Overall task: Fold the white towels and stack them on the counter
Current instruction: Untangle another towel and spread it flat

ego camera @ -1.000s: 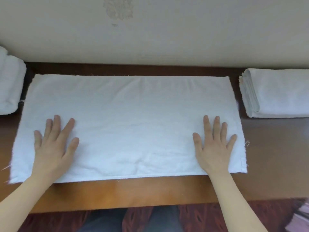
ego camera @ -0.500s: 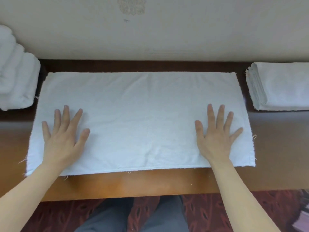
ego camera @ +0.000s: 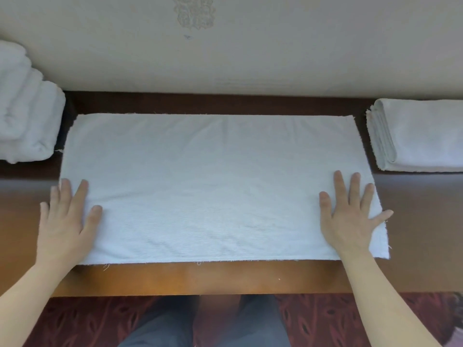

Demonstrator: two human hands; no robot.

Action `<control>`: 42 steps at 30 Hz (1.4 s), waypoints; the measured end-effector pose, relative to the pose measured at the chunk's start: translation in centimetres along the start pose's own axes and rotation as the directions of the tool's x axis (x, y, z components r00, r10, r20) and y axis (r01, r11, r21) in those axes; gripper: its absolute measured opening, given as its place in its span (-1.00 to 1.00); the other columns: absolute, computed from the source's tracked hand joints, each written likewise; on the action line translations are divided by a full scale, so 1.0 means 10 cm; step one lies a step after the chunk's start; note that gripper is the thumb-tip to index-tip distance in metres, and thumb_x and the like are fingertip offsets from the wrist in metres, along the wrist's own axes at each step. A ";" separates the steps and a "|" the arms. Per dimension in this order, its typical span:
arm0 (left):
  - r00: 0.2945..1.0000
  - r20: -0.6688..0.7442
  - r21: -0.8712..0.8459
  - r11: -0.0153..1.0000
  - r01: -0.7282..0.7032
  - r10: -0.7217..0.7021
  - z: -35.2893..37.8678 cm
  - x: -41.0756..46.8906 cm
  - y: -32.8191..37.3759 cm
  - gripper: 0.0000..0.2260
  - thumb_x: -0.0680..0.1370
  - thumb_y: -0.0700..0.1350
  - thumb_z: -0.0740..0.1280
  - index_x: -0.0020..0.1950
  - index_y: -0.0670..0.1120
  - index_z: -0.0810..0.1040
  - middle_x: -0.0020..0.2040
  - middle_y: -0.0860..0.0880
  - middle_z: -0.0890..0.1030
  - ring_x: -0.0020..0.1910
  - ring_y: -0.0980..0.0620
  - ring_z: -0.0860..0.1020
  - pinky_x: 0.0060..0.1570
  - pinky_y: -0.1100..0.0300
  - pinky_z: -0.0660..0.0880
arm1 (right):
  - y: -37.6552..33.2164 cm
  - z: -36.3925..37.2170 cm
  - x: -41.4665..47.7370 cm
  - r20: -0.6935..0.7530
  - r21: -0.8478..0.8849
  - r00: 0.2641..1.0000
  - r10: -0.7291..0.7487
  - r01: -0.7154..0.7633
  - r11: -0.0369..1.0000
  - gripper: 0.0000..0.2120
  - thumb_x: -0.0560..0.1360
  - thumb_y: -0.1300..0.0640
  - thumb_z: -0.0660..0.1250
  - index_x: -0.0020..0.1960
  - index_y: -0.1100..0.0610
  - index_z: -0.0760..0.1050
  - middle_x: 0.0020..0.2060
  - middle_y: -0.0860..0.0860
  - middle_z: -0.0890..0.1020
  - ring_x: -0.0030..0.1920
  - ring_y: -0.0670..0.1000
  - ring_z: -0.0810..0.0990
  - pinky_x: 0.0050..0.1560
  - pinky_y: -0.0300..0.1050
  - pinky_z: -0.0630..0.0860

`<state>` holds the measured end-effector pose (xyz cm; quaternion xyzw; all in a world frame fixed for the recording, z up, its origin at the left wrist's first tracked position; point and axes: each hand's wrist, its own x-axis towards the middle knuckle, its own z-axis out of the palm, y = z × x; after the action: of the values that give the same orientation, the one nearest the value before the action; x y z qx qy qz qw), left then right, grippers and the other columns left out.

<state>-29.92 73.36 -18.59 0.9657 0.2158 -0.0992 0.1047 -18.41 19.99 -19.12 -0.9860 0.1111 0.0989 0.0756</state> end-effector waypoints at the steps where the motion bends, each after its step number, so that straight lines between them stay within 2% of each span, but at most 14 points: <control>1: 1.000 -0.001 0.002 1.000 0.010 -0.010 0.01 -0.03 0.05 -0.37 0.60 0.29 -0.16 0.62 0.06 0.01 0.63 -0.15 -0.04 0.60 -0.16 -0.08 0.43 0.20 -0.37 | 0.02 -0.01 0.00 0.001 -0.001 1.000 0.009 -0.009 1.000 -0.41 0.55 -0.39 -0.33 0.55 -0.31 -0.25 0.60 -0.13 -0.17 0.58 0.03 -0.27 0.36 0.56 -0.26; 5: 1.000 0.004 0.031 0.999 0.021 -0.021 0.02 -0.07 0.06 -0.39 0.61 0.29 -0.17 0.62 0.09 -0.02 0.63 -0.16 -0.02 0.60 -0.17 -0.06 0.51 -0.16 -0.09 | 0.03 -0.05 0.00 -0.019 0.054 1.000 0.013 -0.012 0.998 -0.41 0.57 -0.33 -0.27 0.58 -0.25 -0.16 0.61 -0.09 -0.13 0.58 0.03 -0.23 0.39 0.51 -0.25; 6: 1.000 -0.014 0.036 0.999 0.014 -0.014 0.00 -0.06 0.08 -0.39 0.61 0.30 -0.17 0.63 0.10 -0.02 0.63 -0.15 -0.02 0.60 -0.15 -0.07 0.51 -0.16 -0.09 | 0.04 -0.06 -0.01 -0.054 0.094 0.998 0.024 -0.019 0.995 -0.41 0.58 -0.31 -0.24 0.59 -0.22 -0.12 0.61 -0.06 -0.09 0.59 0.04 -0.18 0.40 0.50 -0.22; 8: 0.998 -0.048 0.014 0.999 -0.035 0.035 -0.03 -0.05 0.26 -0.39 0.61 0.32 -0.17 0.63 0.15 -0.07 0.65 -0.07 -0.08 0.61 -0.04 -0.15 0.52 0.02 -0.26 | 0.07 -0.11 0.00 -0.120 0.162 0.990 0.069 -0.049 0.986 -0.40 0.59 -0.27 -0.20 0.60 -0.15 -0.05 0.61 0.00 -0.03 0.59 0.07 -0.10 0.43 0.45 -0.15; 10: 0.986 -0.060 -0.027 0.988 -0.154 0.153 -0.02 0.01 0.65 -0.41 0.62 0.31 -0.13 0.63 0.17 -0.08 0.65 0.02 -0.15 0.61 0.01 -0.20 0.51 0.15 -0.34 | 0.12 -0.15 0.01 -0.122 0.153 0.989 0.088 -0.069 0.986 -0.39 0.59 -0.25 -0.20 0.61 -0.11 -0.04 0.61 0.02 -0.02 0.59 0.09 -0.08 0.44 0.43 -0.13; 15: 0.886 -0.022 0.018 0.887 -0.462 0.463 0.18 0.19 1.76 -0.42 0.64 0.27 -0.09 0.63 0.15 -0.07 0.64 0.02 -0.15 0.61 -0.04 -0.19 0.55 -0.02 -0.22 | 0.24 -0.10 0.00 -0.061 -0.048 0.997 0.040 -0.043 0.998 -0.37 0.58 -0.25 -0.23 0.62 -0.10 -0.07 0.61 0.02 -0.05 0.59 0.13 -0.07 0.47 0.39 -0.11; 21: 0.898 0.056 0.083 0.894 -0.439 0.436 0.28 0.20 1.81 -0.40 0.63 0.31 -0.19 0.63 0.14 -0.06 0.64 0.04 -0.10 0.61 0.03 -0.21 0.55 0.02 -0.25 | 0.42 -0.11 0.02 -0.103 0.013 0.991 0.085 -0.084 0.996 -0.36 0.59 -0.25 -0.23 0.62 -0.06 -0.03 0.61 0.04 0.02 0.59 0.11 -0.05 0.51 0.30 -0.12; 24: 0.902 0.055 0.021 0.903 -0.430 0.429 0.28 0.20 2.13 -0.38 0.61 0.33 -0.18 0.64 0.11 -0.04 0.64 0.00 -0.12 0.60 0.03 -0.22 0.55 0.04 -0.25 | 0.47 -0.13 0.01 -0.176 0.132 0.977 0.118 -0.095 0.987 -0.33 0.59 -0.24 -0.17 0.59 0.07 0.13 0.57 0.10 0.19 0.57 0.14 0.10 0.50 0.24 -0.03; 27: 0.852 0.017 -0.021 0.852 -0.523 0.524 0.33 0.19 2.77 -0.39 0.62 0.32 -0.15 0.63 0.11 -0.06 0.64 0.00 -0.15 0.60 0.01 -0.24 0.56 0.01 -0.23 | 0.51 -0.17 0.02 -0.336 0.207 0.926 0.171 -0.104 0.973 -0.42 0.60 -0.16 -0.01 0.39 0.20 0.43 0.25 0.18 0.50 0.23 0.22 0.44 0.20 0.18 0.29; 29: 0.800 0.016 -0.046 0.799 -0.599 0.600 0.42 0.20 3.27 -0.39 0.62 0.32 -0.14 0.63 0.13 -0.08 0.64 0.00 -0.17 0.60 0.01 -0.25 0.56 -0.01 -0.20 | 0.59 -0.19 0.04 -0.364 0.222 0.914 0.181 -0.103 0.970 -0.50 0.60 -0.13 0.03 0.24 0.21 0.50 0.04 0.16 0.51 0.01 0.20 0.46 0.02 0.12 0.32; 32: 0.704 0.044 -0.014 0.705 -0.709 0.708 0.56 0.23 3.93 -0.38 0.60 0.33 -0.15 0.63 0.14 -0.09 0.64 -0.01 -0.17 0.60 -0.01 -0.24 0.57 -0.04 -0.18 | 0.68 -0.19 0.05 -0.375 0.177 0.920 0.116 -0.052 0.983 -0.56 0.61 -0.12 0.08 0.14 0.21 0.52 -0.12 0.11 0.51 -0.16 0.16 0.49 -0.14 0.06 0.36; 35: 0.709 0.100 0.074 0.705 -0.705 0.698 0.68 0.25 4.29 -0.36 0.58 0.35 -0.25 0.63 0.14 -0.15 0.63 0.00 -0.21 0.59 -0.02 -0.29 0.55 -0.06 -0.23 | 0.71 -0.17 0.05 -0.391 0.130 0.918 0.068 -0.018 0.991 -0.58 0.61 -0.13 0.12 0.11 0.20 0.52 -0.19 0.06 0.52 -0.22 0.13 0.49 -0.20 0.03 0.36; 38: 0.741 0.078 -0.007 0.743 -0.669 0.667 0.72 0.23 4.50 -0.34 0.57 0.37 -0.25 0.63 0.13 -0.11 0.63 -0.01 -0.20 0.59 0.00 -0.30 0.56 -0.04 -0.23 | 0.75 -0.15 0.06 -0.393 0.154 0.918 0.060 0.001 0.988 -0.56 0.60 -0.18 0.13 0.09 0.19 0.52 -0.18 0.03 0.55 -0.21 0.10 0.49 -0.19 0.01 0.34; 42: 0.586 0.037 -0.044 0.587 -0.808 0.809 0.69 0.31 4.97 -0.44 0.64 0.27 -0.18 0.63 0.14 -0.04 0.64 -0.02 -0.14 0.60 -0.01 -0.23 0.57 -0.01 -0.19 | 0.82 -0.16 0.05 -0.344 0.228 0.937 0.066 0.015 0.974 -0.56 0.59 -0.22 0.11 0.02 0.13 0.51 -0.20 -0.04 0.53 -0.25 0.04 0.48 -0.18 -0.04 0.35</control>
<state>-6.46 28.86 -18.02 0.9542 -0.2481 -0.0640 0.1546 -19.57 11.75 -18.68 -0.9712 0.1459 -0.0898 0.1654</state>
